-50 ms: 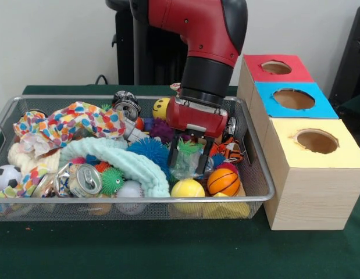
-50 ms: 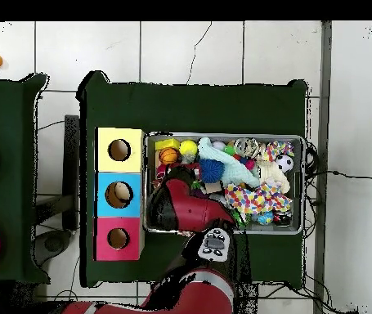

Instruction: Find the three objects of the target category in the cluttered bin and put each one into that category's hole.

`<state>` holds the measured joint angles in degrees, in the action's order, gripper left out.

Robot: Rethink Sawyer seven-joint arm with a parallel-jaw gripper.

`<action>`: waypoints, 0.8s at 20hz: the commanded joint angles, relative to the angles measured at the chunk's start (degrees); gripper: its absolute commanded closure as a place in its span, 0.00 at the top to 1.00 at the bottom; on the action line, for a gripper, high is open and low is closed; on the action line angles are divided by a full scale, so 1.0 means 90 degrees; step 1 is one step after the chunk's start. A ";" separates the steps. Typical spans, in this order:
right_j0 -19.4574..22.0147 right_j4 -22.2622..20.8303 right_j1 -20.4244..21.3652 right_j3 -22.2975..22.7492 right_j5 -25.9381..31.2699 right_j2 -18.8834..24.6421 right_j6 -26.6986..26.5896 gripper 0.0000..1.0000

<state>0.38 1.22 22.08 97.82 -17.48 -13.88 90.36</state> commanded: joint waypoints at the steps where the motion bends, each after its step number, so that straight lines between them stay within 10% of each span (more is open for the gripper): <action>1: 0.0167 0.0046 -0.0364 0.0211 -0.0043 0.0810 0.1494 1.00; 9: 0.0224 0.0079 -0.0321 0.0249 0.0109 0.0877 0.1459 1.00; 10: 0.0233 0.0083 -0.0317 0.0247 0.0164 0.0893 0.1427 0.00; 16: 0.0128 0.0179 -0.0204 0.0239 0.0429 0.0757 0.1325 0.00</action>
<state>0.73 1.22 22.01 97.82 -17.48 -11.72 90.36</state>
